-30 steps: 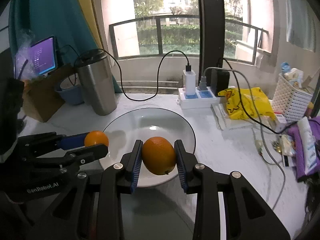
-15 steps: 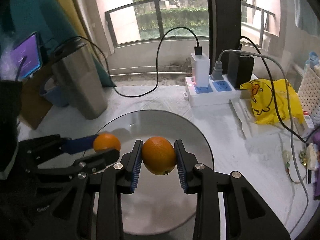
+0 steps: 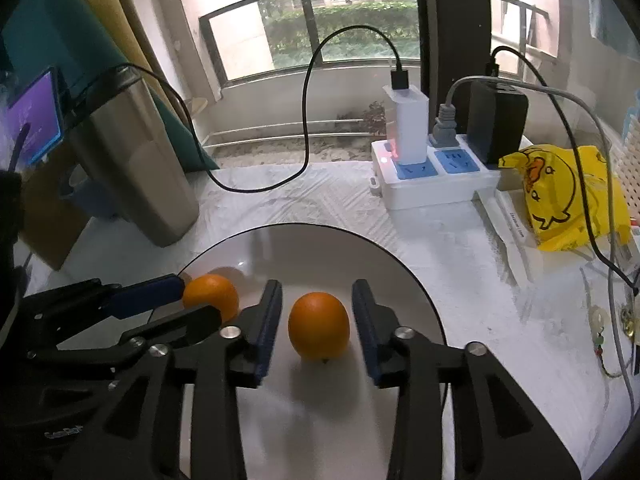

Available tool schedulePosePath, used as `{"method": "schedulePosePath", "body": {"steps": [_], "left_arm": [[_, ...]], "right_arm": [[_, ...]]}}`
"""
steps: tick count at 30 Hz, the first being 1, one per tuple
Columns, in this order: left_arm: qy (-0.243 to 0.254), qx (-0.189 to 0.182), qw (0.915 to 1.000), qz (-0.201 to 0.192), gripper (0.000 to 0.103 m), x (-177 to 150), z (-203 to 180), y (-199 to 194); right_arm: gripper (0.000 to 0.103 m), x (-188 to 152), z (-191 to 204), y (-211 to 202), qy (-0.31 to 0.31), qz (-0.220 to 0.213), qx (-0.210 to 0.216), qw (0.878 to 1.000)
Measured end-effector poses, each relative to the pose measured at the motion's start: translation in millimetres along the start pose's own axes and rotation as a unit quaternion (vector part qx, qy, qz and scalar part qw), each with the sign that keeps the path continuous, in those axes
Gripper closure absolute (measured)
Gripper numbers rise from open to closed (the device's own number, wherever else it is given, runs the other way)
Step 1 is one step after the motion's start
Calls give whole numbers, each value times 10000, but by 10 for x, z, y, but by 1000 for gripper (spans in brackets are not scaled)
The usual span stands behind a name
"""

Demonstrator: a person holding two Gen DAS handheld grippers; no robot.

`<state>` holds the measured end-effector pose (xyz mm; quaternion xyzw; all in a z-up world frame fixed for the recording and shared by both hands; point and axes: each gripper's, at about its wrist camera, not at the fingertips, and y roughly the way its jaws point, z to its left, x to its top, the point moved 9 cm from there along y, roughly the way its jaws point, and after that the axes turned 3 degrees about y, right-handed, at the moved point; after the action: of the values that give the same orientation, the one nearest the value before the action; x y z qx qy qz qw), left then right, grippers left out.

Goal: Organize fruits
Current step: 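Lower the oranges onto the white plate and open both grippers, then move both open grippers back over the fruit cluster on the tray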

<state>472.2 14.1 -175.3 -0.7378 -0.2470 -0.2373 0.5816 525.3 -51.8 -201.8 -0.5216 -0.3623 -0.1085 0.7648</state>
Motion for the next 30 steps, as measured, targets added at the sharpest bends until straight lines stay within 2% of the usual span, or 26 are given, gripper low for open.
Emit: {"method": "schedulePosePath", "body": {"steps": [19, 24, 26, 27, 30], "left_arm": [[63, 51, 9988, -485, 57, -207, -274, -796], [94, 83, 9980, -617, 52, -296, -313, -1001], [89, 79, 9977, -667, 42, -342, -313, -1093], [81, 80, 9975, -694, 40, -362, -316, -1130], [72, 120, 9968, -787, 40, -441, -328, -1264]], "right_arm": [[59, -228, 63, -888, 16, -437, -121, 9990], [59, -325, 112, -1154, 16, -598, -104, 9982], [59, -369, 121, -1237, 24, -639, -94, 9979], [59, -383, 124, -1264, 27, -650, -97, 9978], [59, -457, 152, -1396, 23, -712, -96, 9974]]}}
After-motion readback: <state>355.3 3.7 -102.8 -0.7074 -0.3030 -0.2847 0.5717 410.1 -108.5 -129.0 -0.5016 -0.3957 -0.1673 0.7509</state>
